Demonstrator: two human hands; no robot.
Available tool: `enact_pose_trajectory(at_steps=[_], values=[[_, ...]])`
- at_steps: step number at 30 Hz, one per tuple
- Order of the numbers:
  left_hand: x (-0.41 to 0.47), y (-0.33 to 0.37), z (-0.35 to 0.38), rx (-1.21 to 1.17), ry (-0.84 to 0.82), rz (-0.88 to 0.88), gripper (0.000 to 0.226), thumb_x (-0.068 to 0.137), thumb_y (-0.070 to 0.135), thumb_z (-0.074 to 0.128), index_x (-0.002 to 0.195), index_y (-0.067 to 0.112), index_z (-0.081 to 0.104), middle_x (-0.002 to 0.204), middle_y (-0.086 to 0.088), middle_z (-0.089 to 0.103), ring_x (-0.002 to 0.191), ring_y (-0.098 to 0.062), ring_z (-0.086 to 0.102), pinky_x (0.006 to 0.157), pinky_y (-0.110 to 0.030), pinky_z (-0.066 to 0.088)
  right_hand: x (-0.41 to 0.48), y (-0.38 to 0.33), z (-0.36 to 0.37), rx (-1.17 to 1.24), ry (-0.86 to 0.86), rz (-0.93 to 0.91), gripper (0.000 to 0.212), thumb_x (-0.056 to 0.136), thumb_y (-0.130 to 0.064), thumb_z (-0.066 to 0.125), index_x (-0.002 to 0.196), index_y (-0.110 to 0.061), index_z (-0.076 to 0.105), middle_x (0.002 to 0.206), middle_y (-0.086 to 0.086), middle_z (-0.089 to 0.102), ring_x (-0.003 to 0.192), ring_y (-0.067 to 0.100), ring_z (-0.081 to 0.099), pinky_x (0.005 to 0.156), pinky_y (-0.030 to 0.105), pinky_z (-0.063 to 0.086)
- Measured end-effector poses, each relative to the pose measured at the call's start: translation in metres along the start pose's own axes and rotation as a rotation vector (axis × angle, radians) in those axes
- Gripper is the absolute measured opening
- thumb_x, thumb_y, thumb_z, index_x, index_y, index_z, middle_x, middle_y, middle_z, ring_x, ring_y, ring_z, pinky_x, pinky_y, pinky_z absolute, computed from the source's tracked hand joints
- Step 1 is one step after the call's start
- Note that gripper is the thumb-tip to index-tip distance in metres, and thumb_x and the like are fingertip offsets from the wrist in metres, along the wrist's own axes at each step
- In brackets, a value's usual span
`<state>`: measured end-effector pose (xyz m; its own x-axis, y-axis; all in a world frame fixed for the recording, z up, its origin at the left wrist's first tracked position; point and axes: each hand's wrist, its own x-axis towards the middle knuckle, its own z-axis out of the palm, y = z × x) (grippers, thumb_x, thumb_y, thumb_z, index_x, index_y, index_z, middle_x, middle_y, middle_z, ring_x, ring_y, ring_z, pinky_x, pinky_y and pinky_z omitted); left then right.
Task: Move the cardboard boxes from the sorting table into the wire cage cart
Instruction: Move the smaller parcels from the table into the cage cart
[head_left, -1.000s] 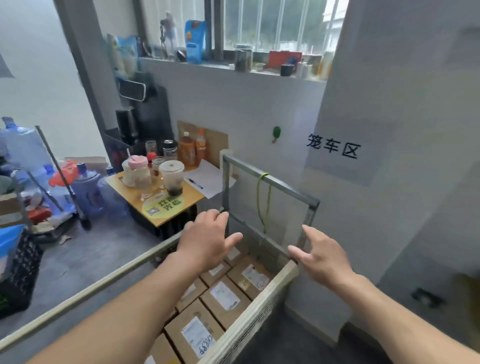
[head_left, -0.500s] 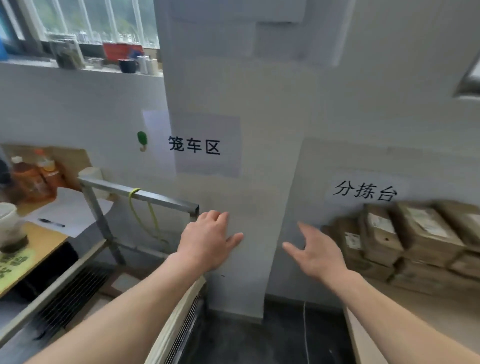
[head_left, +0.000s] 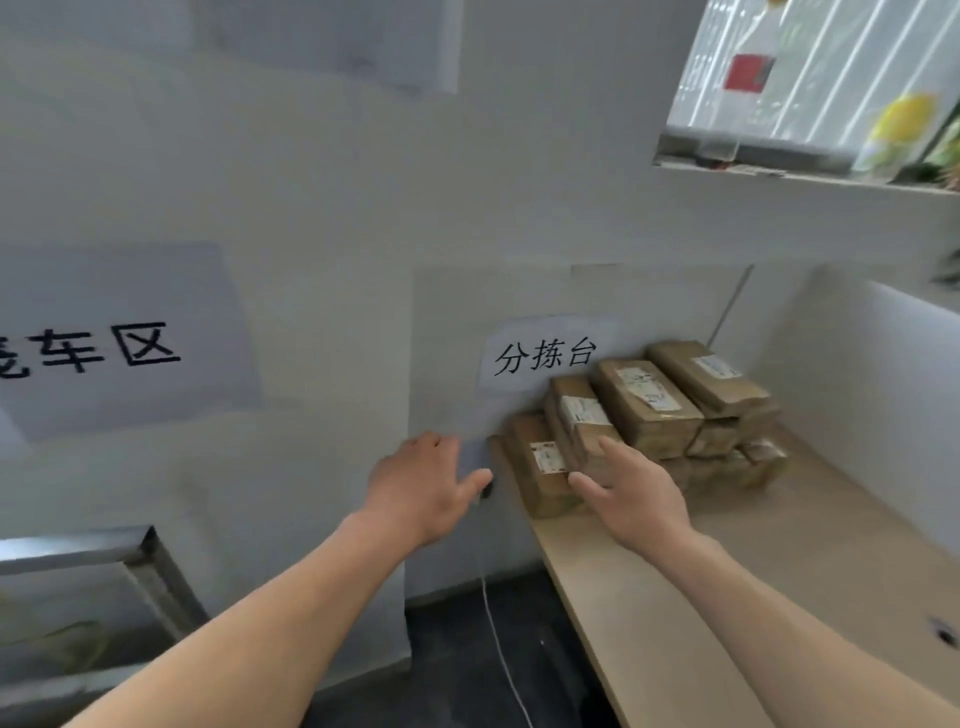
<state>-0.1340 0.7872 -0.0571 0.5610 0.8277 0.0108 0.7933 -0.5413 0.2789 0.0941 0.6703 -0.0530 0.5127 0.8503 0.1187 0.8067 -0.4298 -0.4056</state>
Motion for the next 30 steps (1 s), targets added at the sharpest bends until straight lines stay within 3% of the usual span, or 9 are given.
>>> enact_pose_trajectory(at_steps=[4, 9, 14, 20, 24, 28, 30], values=[[0.031, 0.019, 0.017, -0.052, -0.041, 0.053, 0.061, 0.095, 0.068, 0.035, 0.135, 0.024, 0.047, 0.134, -0.002, 0.055, 0.123, -0.026, 0.051, 0.090, -0.039, 0.046, 0.006, 0.033, -0.005, 0.021, 0.041, 0.088, 0.052, 0.091, -0.053, 0.063, 0.134, -0.026, 0.056, 0.131, -0.004, 0.062, 0.115, 0.017, 0.058, 0.082, 0.029, 0.044], [0.071, 0.047, 0.034, -0.091, -0.052, 0.090, 0.062, 0.094, 0.067, 0.039, 0.136, 0.023, 0.050, 0.132, -0.001, 0.056, 0.122, -0.025, 0.053, 0.091, -0.040, 0.047, 0.034, 0.080, -0.004, 0.010, 0.052, 0.254, 0.073, 0.093, -0.056, 0.061, 0.152, -0.018, 0.041, 0.154, 0.000, 0.047, 0.142, 0.020, 0.042, 0.107, 0.037, 0.040], [0.118, 0.077, 0.051, -0.125, -0.080, 0.069, 0.062, 0.095, 0.067, 0.040, 0.133, 0.020, 0.053, 0.132, -0.003, 0.057, 0.121, -0.025, 0.054, 0.090, -0.039, 0.045, 0.078, 0.124, 0.001, 0.073, 0.064, 0.335, 0.076, 0.093, -0.057, 0.060, 0.153, -0.016, 0.040, 0.154, 0.004, 0.047, 0.143, 0.023, 0.041, 0.111, 0.039, 0.038], [0.180, 0.110, 0.083, -0.174, -0.139, -0.042, 0.064, 0.095, 0.067, 0.041, 0.135, 0.019, 0.053, 0.135, -0.002, 0.058, 0.121, -0.024, 0.056, 0.092, -0.038, 0.047, 0.137, 0.177, 0.011, 0.154, 0.073, 0.468, 0.078, 0.093, -0.060, 0.056, 0.154, -0.015, 0.038, 0.152, 0.006, 0.049, 0.139, 0.027, 0.045, 0.107, 0.043, 0.041], [0.210, 0.131, 0.108, -0.226, -0.176, -0.090, 0.067, 0.096, 0.065, 0.043, 0.142, 0.017, 0.049, 0.140, -0.004, 0.056, 0.125, -0.023, 0.055, 0.092, -0.034, 0.044, 0.170, 0.208, 0.018, 0.189, 0.094, 0.518, 0.065, 0.092, -0.059, 0.056, 0.141, -0.017, 0.051, 0.134, 0.007, 0.063, 0.124, 0.031, 0.056, 0.088, 0.040, 0.044], [0.234, 0.151, 0.124, -0.293, -0.087, -0.040, 0.056, 0.096, 0.060, 0.046, 0.138, 0.022, 0.054, 0.135, 0.000, 0.057, 0.116, -0.017, 0.058, 0.082, -0.026, 0.041, 0.192, 0.231, 0.025, 0.229, 0.156, 0.573, 0.073, 0.092, -0.063, 0.054, 0.147, -0.016, 0.047, 0.140, 0.009, 0.059, 0.128, 0.031, 0.054, 0.100, 0.046, 0.045], [0.247, 0.162, 0.123, -0.317, -0.029, -0.016, 0.052, 0.097, 0.055, 0.049, 0.134, 0.020, 0.057, 0.131, -0.001, 0.058, 0.113, -0.018, 0.058, 0.082, -0.028, 0.041, 0.198, 0.239, 0.024, 0.282, 0.232, 0.599, 0.069, 0.090, -0.061, 0.055, 0.142, -0.016, 0.050, 0.136, 0.008, 0.061, 0.123, 0.030, 0.056, 0.098, 0.044, 0.045]])
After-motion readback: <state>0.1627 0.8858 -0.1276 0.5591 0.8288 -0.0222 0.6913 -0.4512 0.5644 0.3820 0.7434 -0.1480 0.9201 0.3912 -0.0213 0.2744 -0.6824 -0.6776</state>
